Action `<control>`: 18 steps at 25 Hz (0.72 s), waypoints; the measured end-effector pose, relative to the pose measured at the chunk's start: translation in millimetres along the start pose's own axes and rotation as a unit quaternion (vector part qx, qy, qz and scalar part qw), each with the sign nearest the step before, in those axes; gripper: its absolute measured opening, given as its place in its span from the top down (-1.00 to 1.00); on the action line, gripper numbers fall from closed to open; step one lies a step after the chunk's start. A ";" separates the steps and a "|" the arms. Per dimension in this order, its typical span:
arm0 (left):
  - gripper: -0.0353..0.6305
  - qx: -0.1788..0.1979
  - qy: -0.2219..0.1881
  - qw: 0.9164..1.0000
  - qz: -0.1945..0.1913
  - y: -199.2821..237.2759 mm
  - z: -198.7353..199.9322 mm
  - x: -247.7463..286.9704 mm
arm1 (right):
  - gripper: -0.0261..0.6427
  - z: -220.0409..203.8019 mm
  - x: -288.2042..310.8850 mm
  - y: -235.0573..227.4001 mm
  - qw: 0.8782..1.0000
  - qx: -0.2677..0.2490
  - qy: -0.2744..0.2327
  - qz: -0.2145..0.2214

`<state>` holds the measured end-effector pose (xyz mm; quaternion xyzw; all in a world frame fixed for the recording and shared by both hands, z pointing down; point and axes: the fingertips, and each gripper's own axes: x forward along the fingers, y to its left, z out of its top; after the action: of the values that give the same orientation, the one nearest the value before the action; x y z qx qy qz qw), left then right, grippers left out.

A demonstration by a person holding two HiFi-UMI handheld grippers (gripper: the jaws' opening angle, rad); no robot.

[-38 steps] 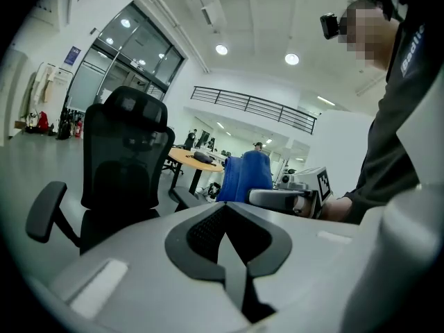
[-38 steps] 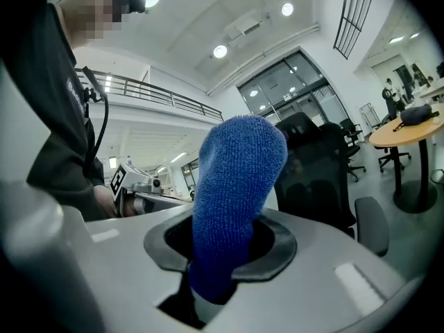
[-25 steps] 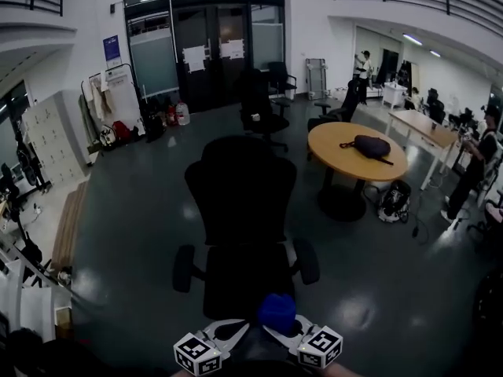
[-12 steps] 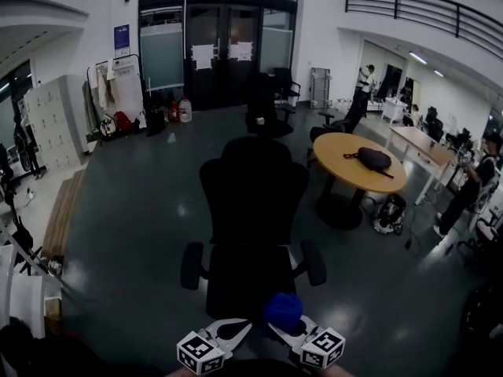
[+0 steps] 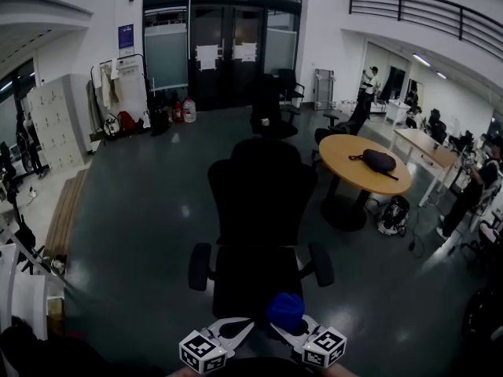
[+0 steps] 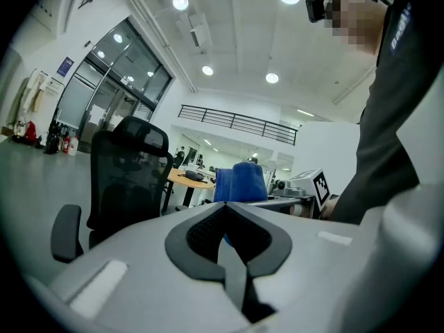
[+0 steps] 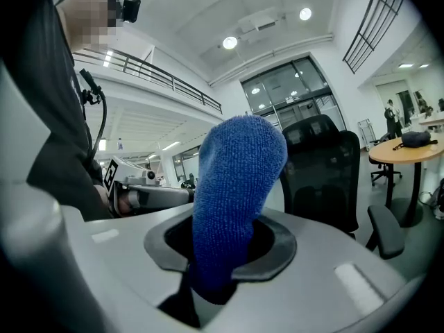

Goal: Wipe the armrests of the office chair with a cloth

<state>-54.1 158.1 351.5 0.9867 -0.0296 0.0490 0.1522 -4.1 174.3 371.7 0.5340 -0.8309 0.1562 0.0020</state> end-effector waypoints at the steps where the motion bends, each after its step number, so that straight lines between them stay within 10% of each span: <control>1: 0.83 0.001 -0.001 1.000 0.000 1.2 0.4 -0.9 | 0.55 -0.1 1.4 0.7 1.000 -0.001 0.000 0.001; 18: 0.83 0.020 0.018 1.000 -0.002 -3.3 -4.0 -4.9 | 0.55 9.0 7.0 8.1 1.000 0.005 0.003 0.011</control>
<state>-59.0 162.7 353.9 0.9885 -0.0242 0.0669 0.1333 -12.8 168.9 362.2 0.5243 -0.8360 0.1616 -0.0003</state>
